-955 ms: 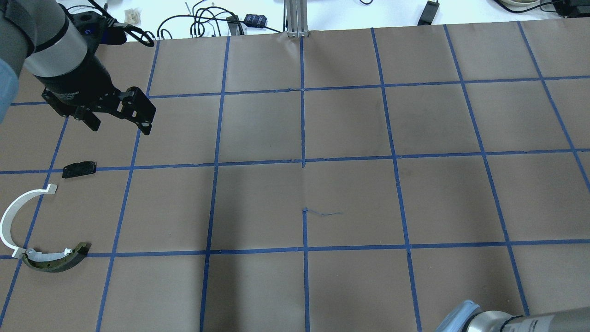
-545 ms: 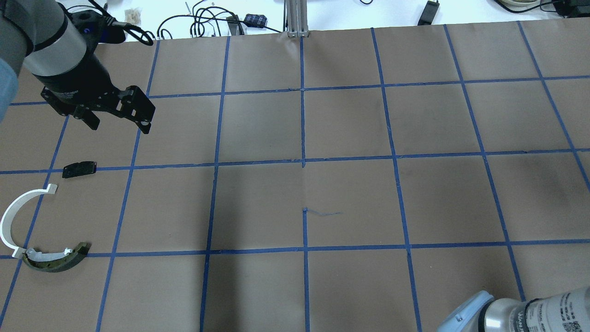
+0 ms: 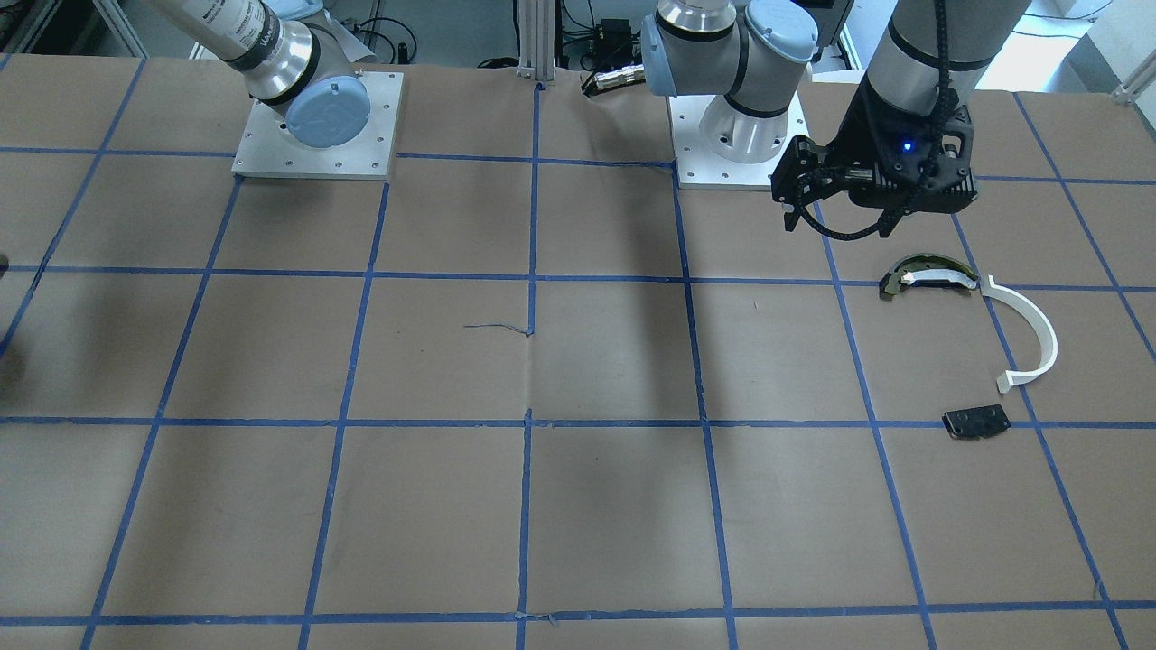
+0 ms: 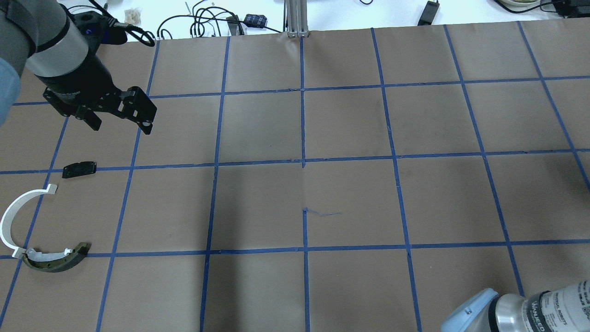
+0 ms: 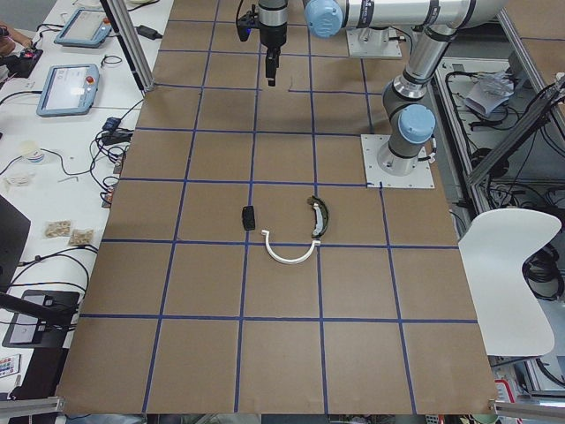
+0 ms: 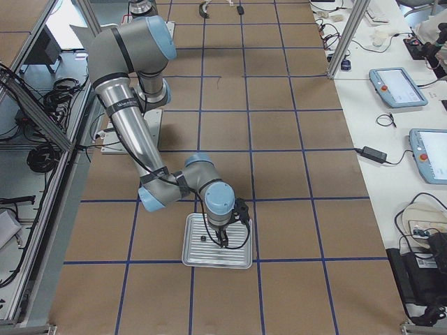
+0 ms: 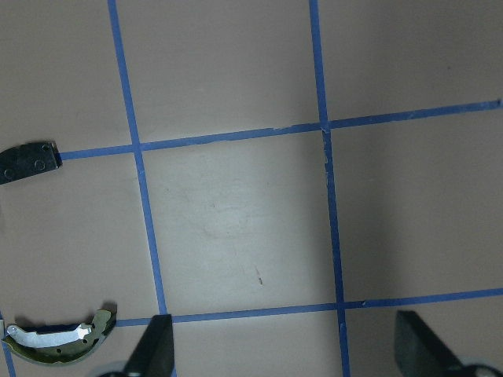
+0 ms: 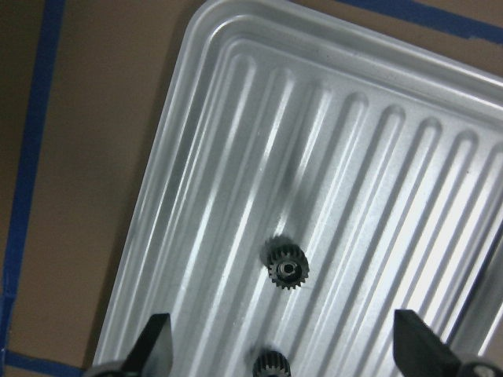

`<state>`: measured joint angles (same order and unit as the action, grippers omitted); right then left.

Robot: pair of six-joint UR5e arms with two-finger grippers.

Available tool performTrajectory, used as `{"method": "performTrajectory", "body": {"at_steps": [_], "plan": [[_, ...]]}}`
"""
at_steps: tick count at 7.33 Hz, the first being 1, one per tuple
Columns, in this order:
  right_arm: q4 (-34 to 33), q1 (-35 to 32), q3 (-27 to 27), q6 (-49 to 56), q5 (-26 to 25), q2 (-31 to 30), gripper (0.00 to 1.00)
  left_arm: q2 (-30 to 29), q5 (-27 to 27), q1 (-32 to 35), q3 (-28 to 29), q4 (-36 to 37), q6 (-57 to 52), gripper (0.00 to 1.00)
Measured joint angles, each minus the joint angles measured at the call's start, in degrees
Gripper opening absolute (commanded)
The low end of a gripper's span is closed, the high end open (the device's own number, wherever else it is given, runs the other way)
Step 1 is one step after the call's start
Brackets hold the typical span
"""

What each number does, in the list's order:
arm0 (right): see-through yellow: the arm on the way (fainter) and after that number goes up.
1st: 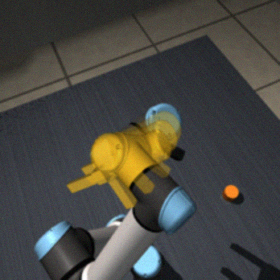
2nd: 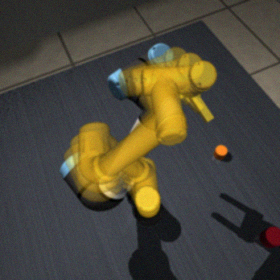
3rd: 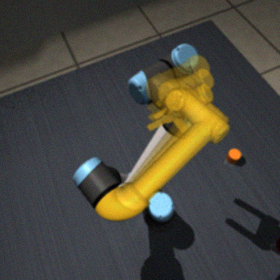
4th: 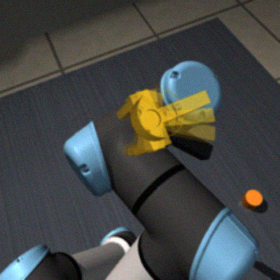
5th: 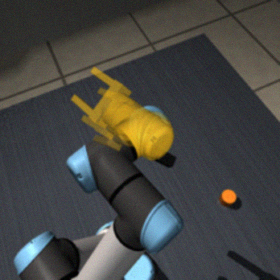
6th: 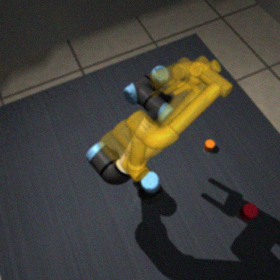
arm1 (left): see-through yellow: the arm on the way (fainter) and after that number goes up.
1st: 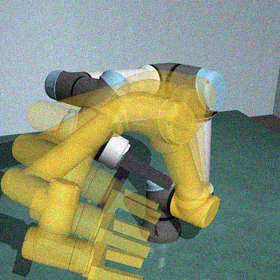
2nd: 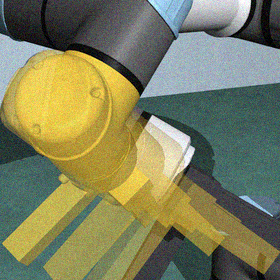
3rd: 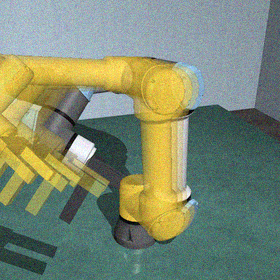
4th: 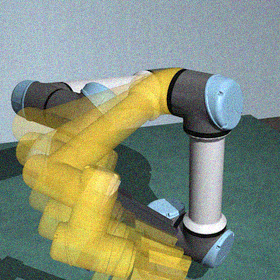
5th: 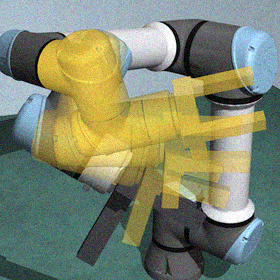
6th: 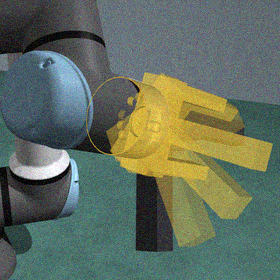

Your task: Place bearing gear from tray to pile

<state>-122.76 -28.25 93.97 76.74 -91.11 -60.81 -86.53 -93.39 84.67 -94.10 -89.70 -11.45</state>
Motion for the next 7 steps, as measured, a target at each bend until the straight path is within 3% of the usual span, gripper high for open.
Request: {"method": "performTrajectory", "body": {"at_steps": [1,4,6,7], "plan": [[-1.0,0.0,0.1,-1.7,0.1,1.2,0.93,0.0,0.0,0.1,-0.1,0.0,0.0,1.0],[-4.3,0.0,0.5,-6.0,-0.3,3.5,0.69,-0.2,0.0,0.1,-0.2,0.1,-0.1,1.0],[-4.4,-0.4,0.5,-8.0,-0.9,3.8,0.34,-0.2,0.0,0.1,-0.4,0.3,-0.2,1.0],[-4.4,-0.5,0.5,-8.2,-1.0,3.8,0.11,-0.1,0.1,0.1,-0.4,0.5,-0.2,1.0]]}}
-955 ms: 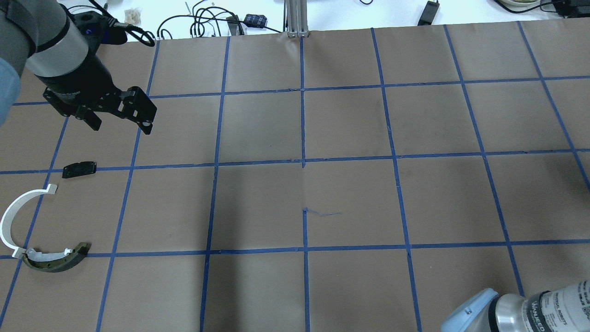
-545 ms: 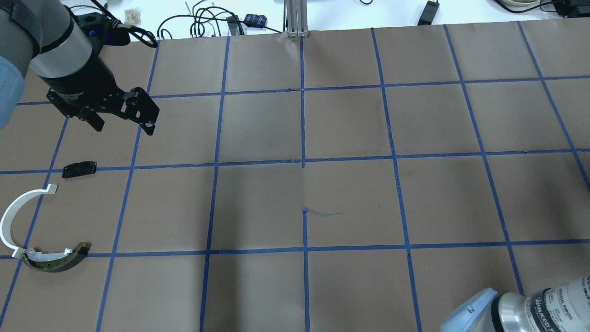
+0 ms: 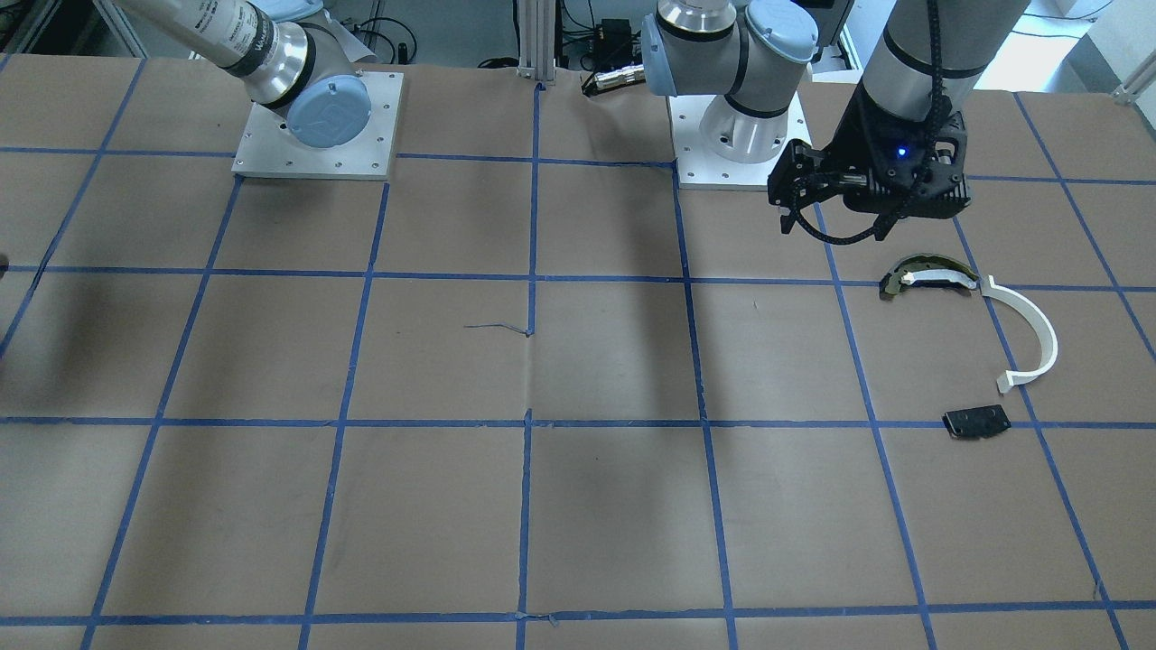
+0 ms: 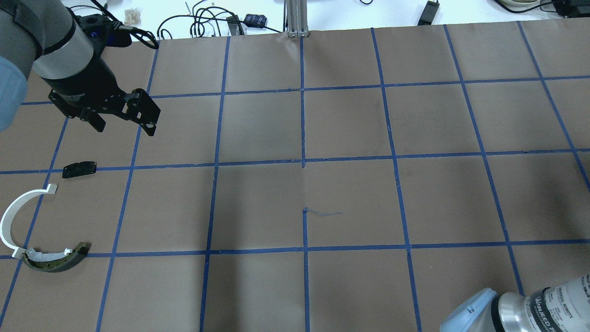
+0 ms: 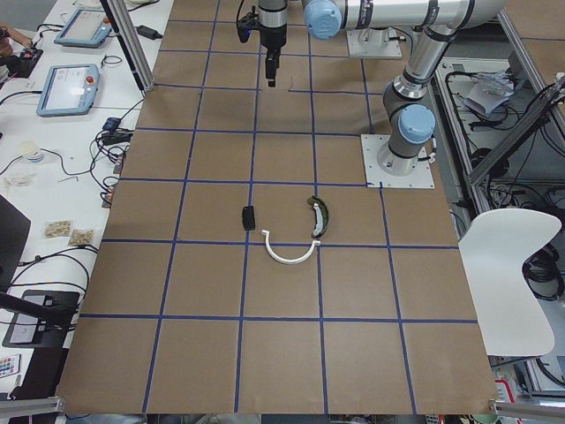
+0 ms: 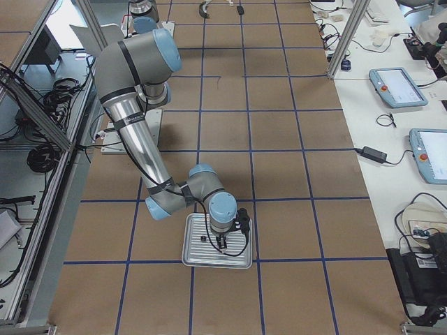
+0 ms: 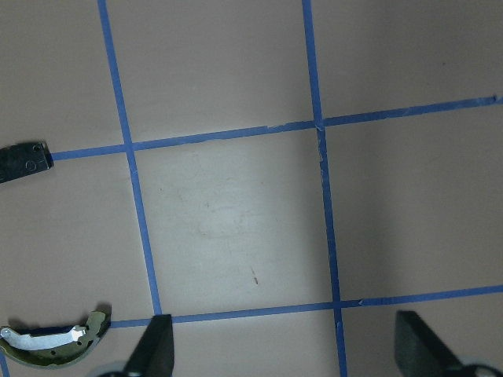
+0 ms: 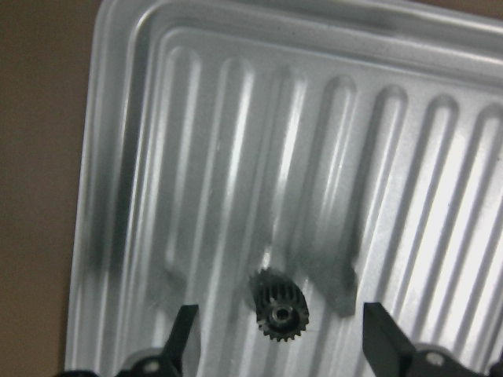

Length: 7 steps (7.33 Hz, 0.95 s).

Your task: Place bearing gear from tray to pile

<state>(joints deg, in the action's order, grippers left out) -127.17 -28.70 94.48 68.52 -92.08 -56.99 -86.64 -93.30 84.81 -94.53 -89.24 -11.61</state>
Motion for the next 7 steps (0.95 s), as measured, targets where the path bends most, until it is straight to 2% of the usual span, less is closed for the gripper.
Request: {"method": "performTrajectory", "body": {"at_steps": [1,5,7], "plan": [[0.1,0.0,0.0,-0.1,0.0,0.0,0.01,0.1,0.0,0.0,0.0,0.0,0.0,1.0],[2.5,-0.2,-0.4,0.1,0.1,-1.7,0.0,0.3,0.1,0.0,0.0,0.0,0.0,1.0],[10.0,-2.6,-0.1,-1.7,0.1,-9.3,0.0,0.4,-0.1,0.0,0.1,0.0,0.0,1.0]]}}
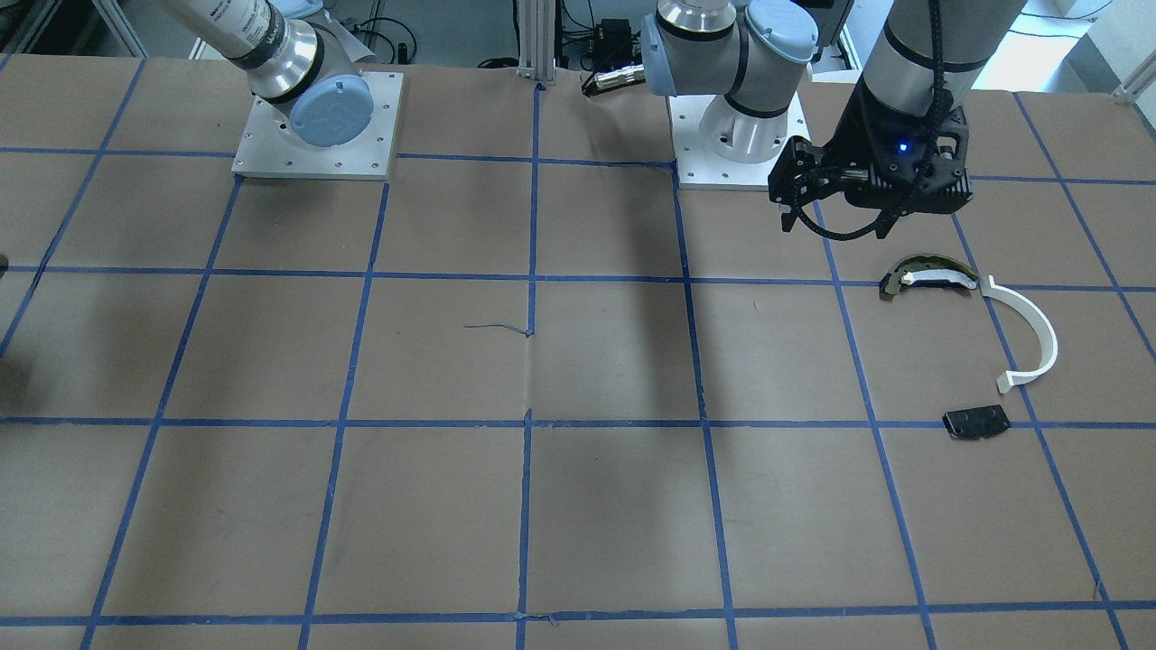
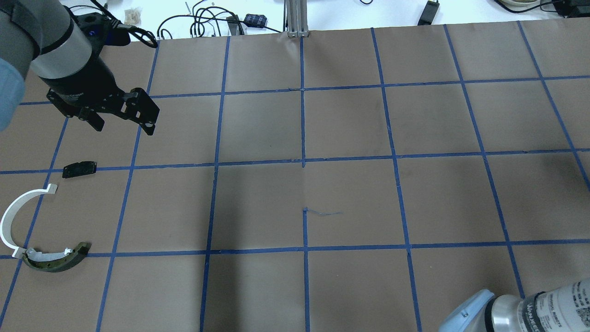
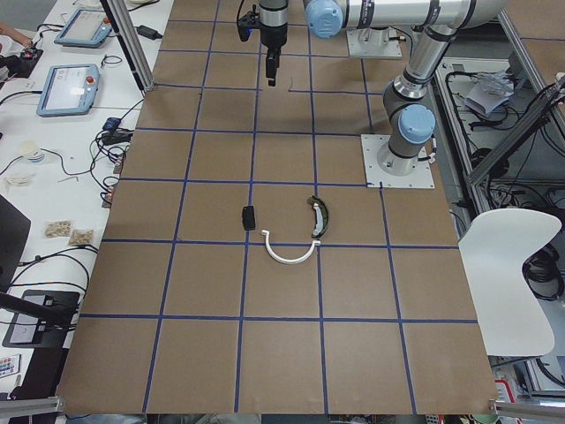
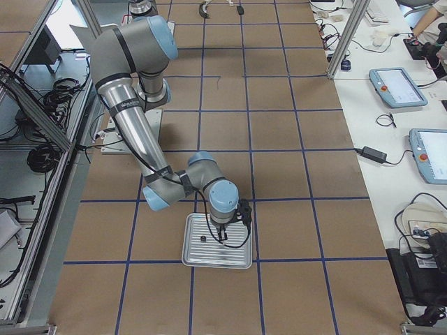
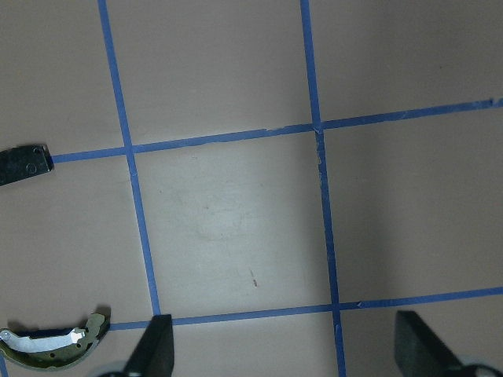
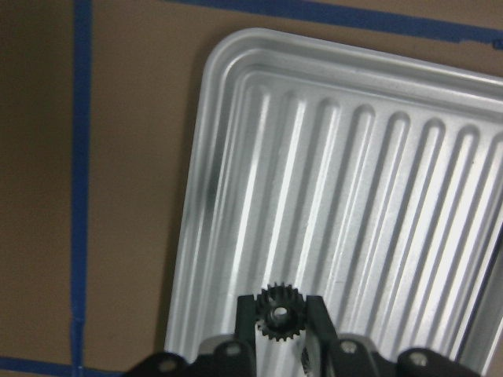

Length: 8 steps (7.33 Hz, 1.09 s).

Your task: Place bearing gear from tray to pile

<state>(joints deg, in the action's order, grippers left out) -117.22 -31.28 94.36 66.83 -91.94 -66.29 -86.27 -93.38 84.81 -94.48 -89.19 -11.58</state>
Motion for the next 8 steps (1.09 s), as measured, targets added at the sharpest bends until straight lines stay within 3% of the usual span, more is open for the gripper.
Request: {"method": "performTrajectory", "body": {"at_steps": [2,4,6,8], "plan": [[12.9,-6.2,0.8,-9.7,-0.8,-12.3,0.0,0.2,0.0,0.0,0.4,0.0,0.0,1.0],[25.1,-17.3,0.9,-26.8,-1.4,-23.9,0.0,0.4,0.3,0.0,0.6,0.0,0.0,1.0],[31.4,-30.6,0.6,-45.5,-1.3,-29.8,0.0,0.4,0.2,-0.2,0.6,0.0,0.0,1.0],[33.3,-44.1,0.4,-57.6,0.2,-30.4,0.0,0.0,-0.1,-0.6,0.6,0.7,-0.1,1.0]]}}
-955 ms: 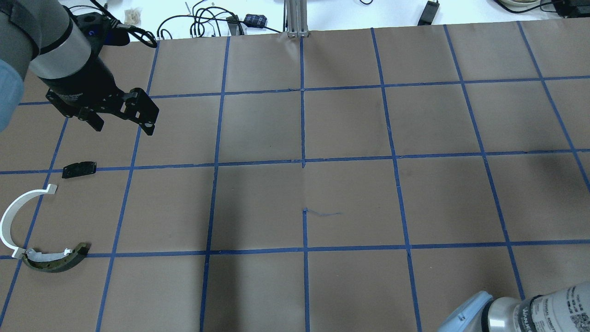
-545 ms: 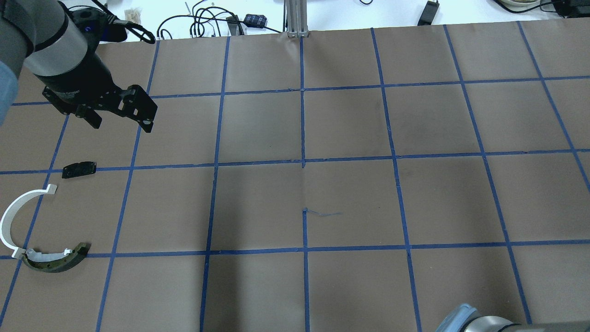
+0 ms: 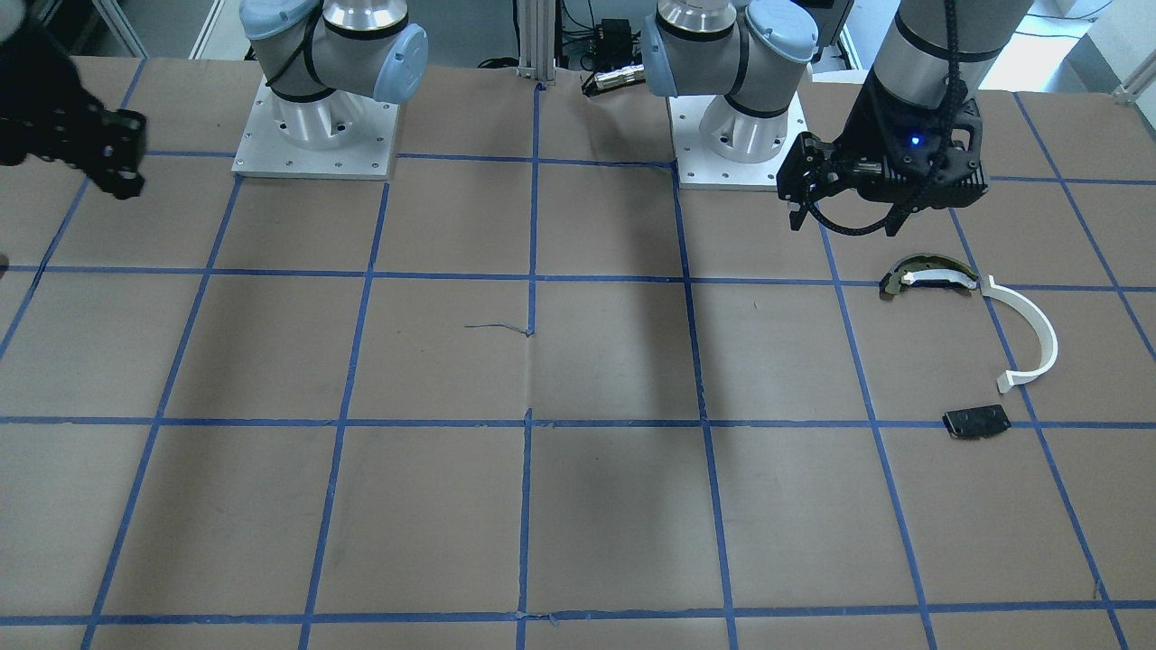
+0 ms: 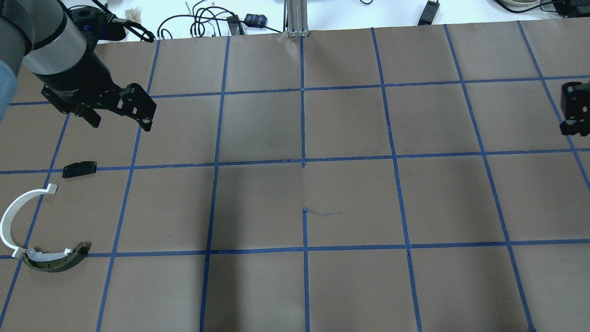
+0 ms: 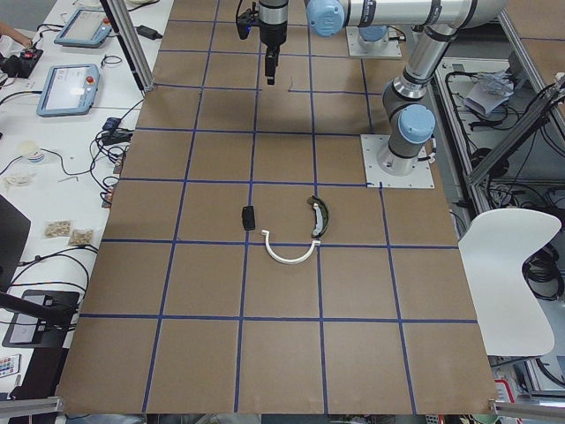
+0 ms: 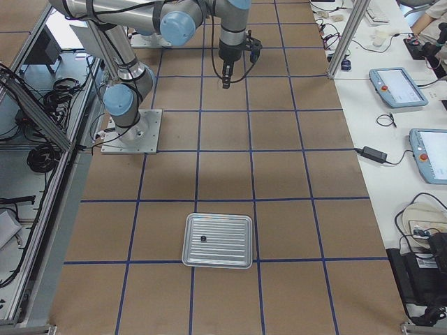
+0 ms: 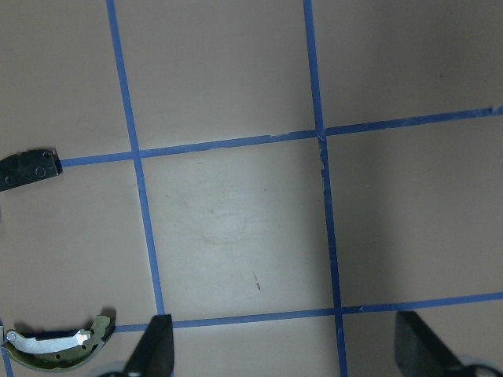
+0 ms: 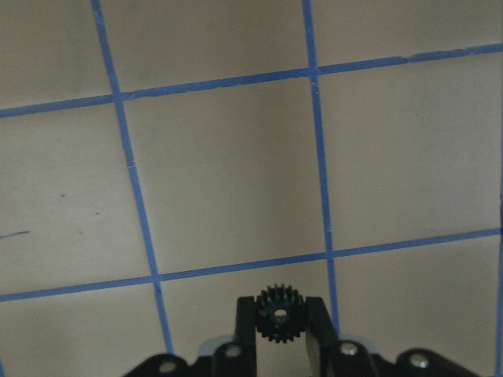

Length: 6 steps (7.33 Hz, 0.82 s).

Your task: Place bearing gear from tray to pile

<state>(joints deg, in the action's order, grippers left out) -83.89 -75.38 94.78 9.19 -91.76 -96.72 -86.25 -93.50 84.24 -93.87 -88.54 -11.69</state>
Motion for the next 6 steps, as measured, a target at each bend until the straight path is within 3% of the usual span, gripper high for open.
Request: {"method": "performTrajectory", "body": {"at_steps": [2,6], "plan": [[-3.3,-14.6,-0.1,-10.1,3.8,4.9,0.0,-0.5,0.1,-0.1,-0.3,1.9,0.2,1.0],[-22.9,-34.1,0.5,-24.9,5.1,19.8,0.02,-1.6,0.3,-0.1,-0.8,2.4,0.1,1.0]]}}
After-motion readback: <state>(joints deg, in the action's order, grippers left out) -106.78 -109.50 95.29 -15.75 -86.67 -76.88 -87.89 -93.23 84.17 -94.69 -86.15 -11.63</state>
